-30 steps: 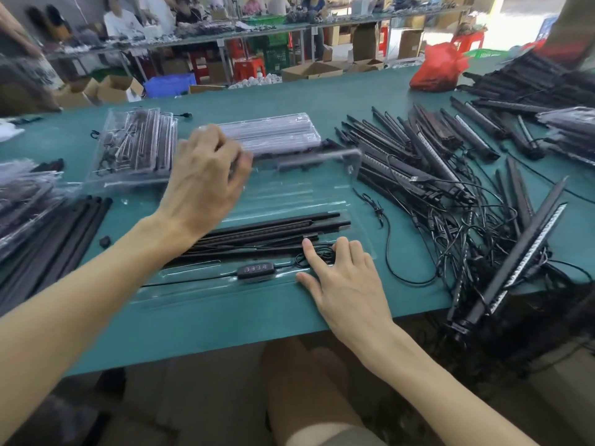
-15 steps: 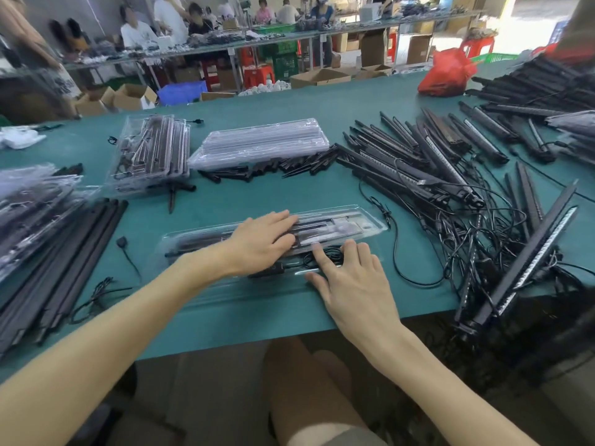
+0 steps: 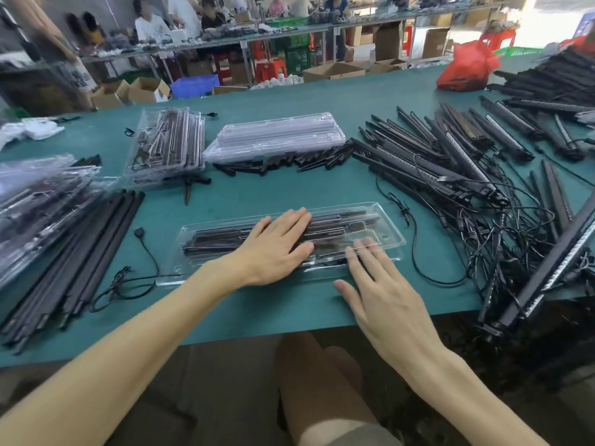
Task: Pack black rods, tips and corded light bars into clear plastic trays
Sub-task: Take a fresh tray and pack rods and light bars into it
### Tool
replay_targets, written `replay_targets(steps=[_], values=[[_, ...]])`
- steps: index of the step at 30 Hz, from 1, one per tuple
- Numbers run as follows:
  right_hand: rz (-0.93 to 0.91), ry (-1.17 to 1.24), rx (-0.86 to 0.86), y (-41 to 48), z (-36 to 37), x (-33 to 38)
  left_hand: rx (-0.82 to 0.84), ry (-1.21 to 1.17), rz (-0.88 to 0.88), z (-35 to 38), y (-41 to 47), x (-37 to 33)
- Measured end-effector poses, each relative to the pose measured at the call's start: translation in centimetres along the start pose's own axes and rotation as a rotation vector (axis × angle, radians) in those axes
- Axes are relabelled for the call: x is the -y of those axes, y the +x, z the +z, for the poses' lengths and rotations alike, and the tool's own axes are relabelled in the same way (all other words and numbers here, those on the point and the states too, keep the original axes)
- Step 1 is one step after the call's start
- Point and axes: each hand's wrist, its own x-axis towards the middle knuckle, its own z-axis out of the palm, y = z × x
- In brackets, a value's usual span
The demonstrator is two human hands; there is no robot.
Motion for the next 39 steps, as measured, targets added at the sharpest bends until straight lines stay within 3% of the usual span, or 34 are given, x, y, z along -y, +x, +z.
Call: replay_targets(steps=[10,19,24,32,39], values=[[-0.031,0.225,-0.133,-1.1,-0.5,-1.4,0.002,-0.018,0.015,0.5,-0.3,0.1],[-0.035,0.139,-0.148,-2.2,0.0,-1.1,-0.027,-0.052,0.015,0.7,-0.2,0.5],[0.001,0.052,-0.158,-2.0,0.1,-0.6,0.012,-0.079,0.031,0.3,-0.6,0.4],[-0.013,0.13,-0.201,-2.7,0.0,-0.3,0.109,-0.062,0.081,-1.6,-1.2,-0.3],[-0.025,0.073,-0.165,-2.6,0.4,-0.4,0.159,-0.218,-0.006,-4.5,-0.4,0.1]])
